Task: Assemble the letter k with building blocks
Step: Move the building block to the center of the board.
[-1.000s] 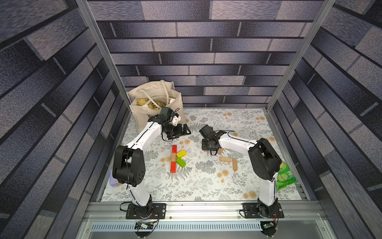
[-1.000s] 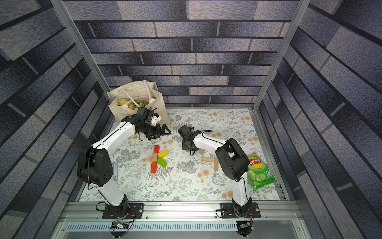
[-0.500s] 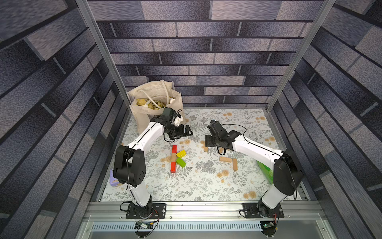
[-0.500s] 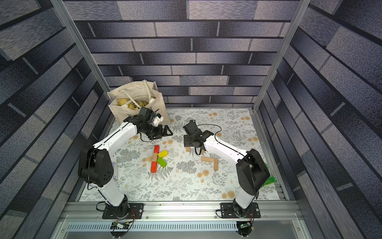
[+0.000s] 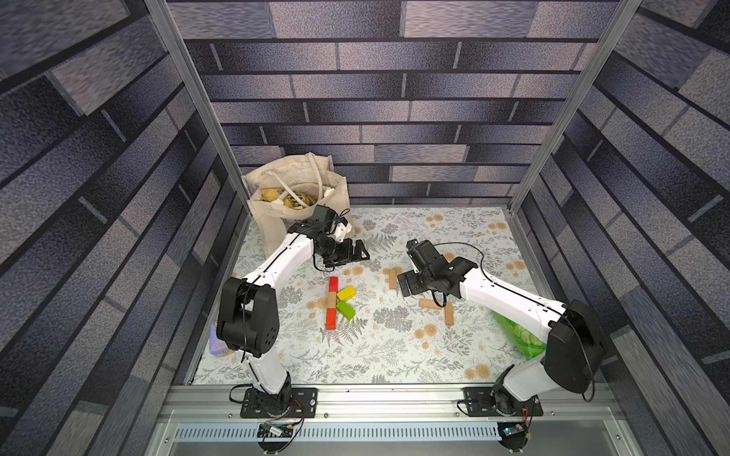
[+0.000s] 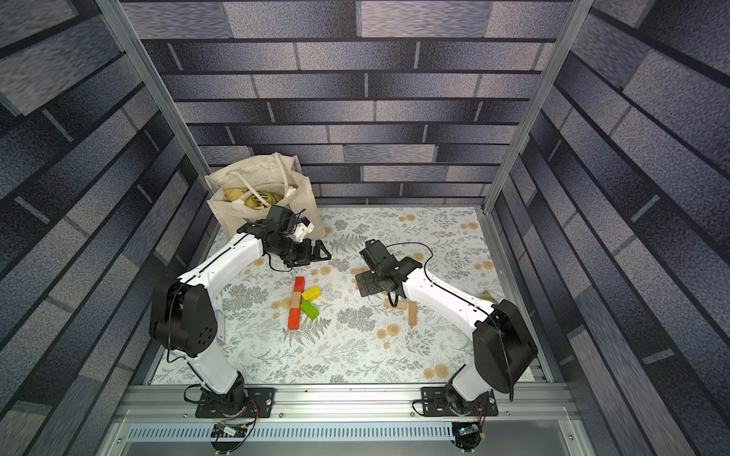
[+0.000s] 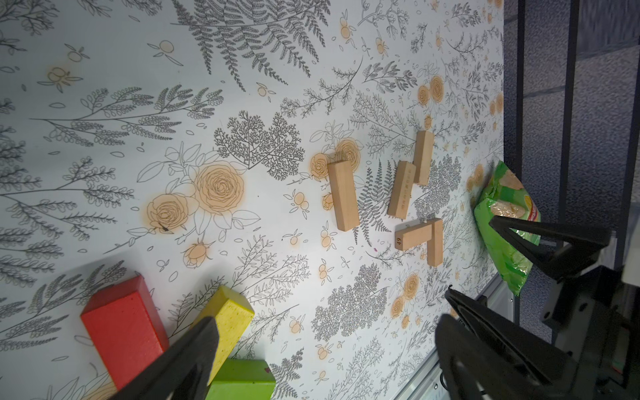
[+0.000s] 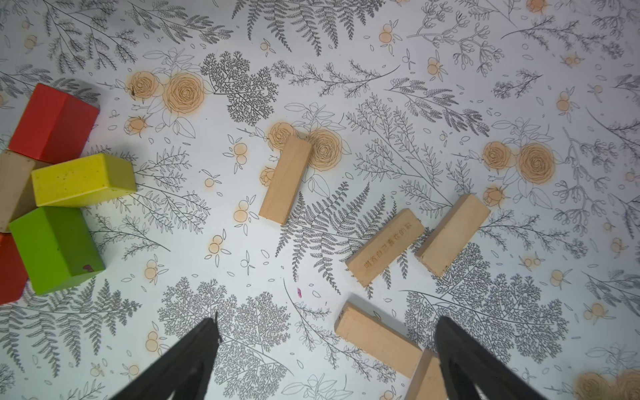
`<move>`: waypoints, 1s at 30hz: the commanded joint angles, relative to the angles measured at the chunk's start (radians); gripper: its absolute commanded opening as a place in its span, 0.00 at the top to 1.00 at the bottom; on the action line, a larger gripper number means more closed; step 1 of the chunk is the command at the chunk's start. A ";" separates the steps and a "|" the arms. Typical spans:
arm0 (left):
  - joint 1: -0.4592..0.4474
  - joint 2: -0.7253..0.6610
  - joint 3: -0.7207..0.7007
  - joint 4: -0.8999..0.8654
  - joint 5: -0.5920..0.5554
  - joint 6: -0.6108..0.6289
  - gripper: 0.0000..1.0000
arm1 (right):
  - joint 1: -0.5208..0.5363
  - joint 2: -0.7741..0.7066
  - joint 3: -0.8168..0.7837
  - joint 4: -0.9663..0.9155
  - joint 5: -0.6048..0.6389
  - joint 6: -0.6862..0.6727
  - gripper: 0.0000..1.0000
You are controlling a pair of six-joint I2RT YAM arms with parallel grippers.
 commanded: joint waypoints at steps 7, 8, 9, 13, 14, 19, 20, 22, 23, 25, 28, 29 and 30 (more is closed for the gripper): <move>0.006 -0.027 0.029 -0.018 0.010 0.011 0.00 | 0.006 -0.065 -0.061 -0.095 0.056 -0.084 0.06; 0.007 -0.025 0.031 -0.020 0.012 0.010 0.00 | 0.006 -0.063 -0.067 -0.092 0.054 -0.094 0.08; 0.008 -0.025 0.030 -0.018 0.015 0.010 0.00 | 0.006 -0.058 -0.068 -0.096 0.051 -0.103 0.09; 0.008 -0.032 0.028 -0.017 0.006 0.012 0.00 | 0.004 -0.016 -0.055 -0.167 0.082 -0.125 0.10; 0.009 -0.032 0.028 -0.018 0.007 0.012 0.00 | 0.004 -0.007 -0.056 -0.178 0.066 -0.138 0.11; 0.012 -0.027 0.028 -0.016 0.015 0.009 0.00 | 0.000 0.009 -0.078 -0.203 -0.060 -0.175 0.12; 0.012 -0.028 0.028 -0.016 0.018 0.009 0.00 | -0.001 0.008 -0.078 -0.212 -0.073 -0.183 0.13; 0.012 -0.027 0.027 -0.014 0.019 0.009 0.00 | 0.000 0.007 -0.078 -0.225 -0.096 -0.199 0.14; 0.011 -0.028 0.027 -0.013 0.019 0.010 0.00 | -0.001 0.008 -0.078 -0.231 -0.094 -0.202 0.15; 0.012 -0.027 0.027 -0.013 0.022 0.008 0.00 | -0.002 0.021 -0.078 -0.243 -0.059 -0.206 0.16; 0.011 -0.026 0.026 -0.013 0.021 0.008 0.00 | -0.005 0.054 -0.073 -0.272 -0.024 -0.222 0.17; 0.012 -0.024 0.028 -0.013 0.022 0.007 0.00 | -0.004 0.065 -0.069 -0.271 -0.023 -0.230 0.18; 0.013 -0.024 0.031 -0.015 0.026 0.005 0.00 | -0.005 0.081 -0.063 -0.271 -0.016 -0.233 0.18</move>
